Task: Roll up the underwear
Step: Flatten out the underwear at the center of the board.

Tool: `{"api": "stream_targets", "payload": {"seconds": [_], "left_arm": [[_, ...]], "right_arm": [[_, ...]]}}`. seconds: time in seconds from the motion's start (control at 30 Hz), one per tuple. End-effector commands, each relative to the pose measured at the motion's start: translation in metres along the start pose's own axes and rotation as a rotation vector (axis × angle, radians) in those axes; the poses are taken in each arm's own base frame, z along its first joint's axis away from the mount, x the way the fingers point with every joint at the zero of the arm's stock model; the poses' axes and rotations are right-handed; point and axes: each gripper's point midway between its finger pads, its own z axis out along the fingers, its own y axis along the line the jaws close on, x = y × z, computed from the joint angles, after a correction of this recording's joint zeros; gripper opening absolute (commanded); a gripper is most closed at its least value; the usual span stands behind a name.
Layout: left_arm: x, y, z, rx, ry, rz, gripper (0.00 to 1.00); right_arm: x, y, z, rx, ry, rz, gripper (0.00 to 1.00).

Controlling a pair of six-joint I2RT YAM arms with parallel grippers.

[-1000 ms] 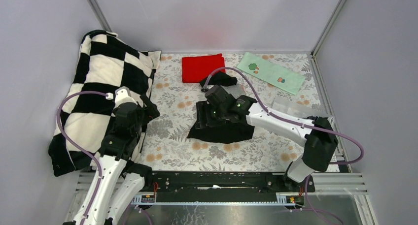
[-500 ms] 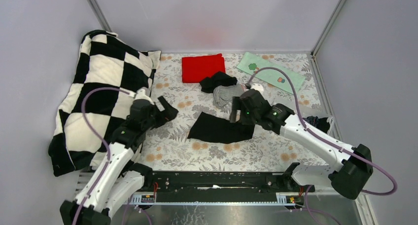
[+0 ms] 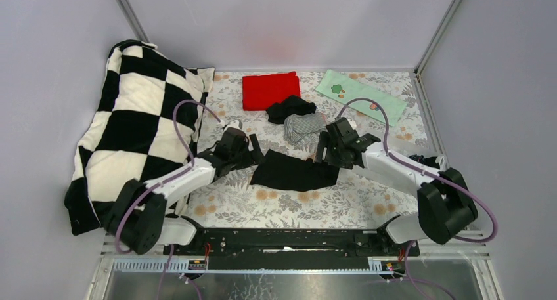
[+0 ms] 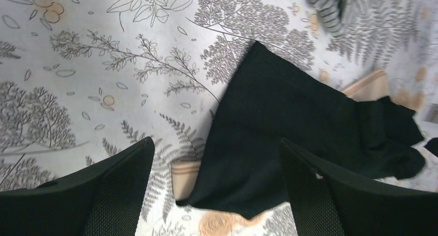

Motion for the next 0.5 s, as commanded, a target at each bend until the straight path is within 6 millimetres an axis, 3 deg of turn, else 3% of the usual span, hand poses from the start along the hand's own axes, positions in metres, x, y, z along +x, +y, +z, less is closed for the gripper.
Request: {"api": "stream_targets", "payload": {"seconds": [0.0, 0.13, 0.47], "left_arm": [[-0.028, -0.018, 0.025, 0.023, -0.101, 0.056, 0.92], [-0.028, -0.03, 0.045, 0.042, -0.089, 0.091, 0.88], [-0.015, -0.028, 0.089, -0.019, -0.027, 0.144, 0.81]], "right_arm": [[-0.009, 0.01, 0.015, -0.044, 0.005, -0.001, 0.84], [-0.003, 0.01, 0.027, -0.041, 0.04, -0.012, 0.8], [0.006, -0.003, 0.049, 0.0, 0.082, -0.036, 0.6]]}}
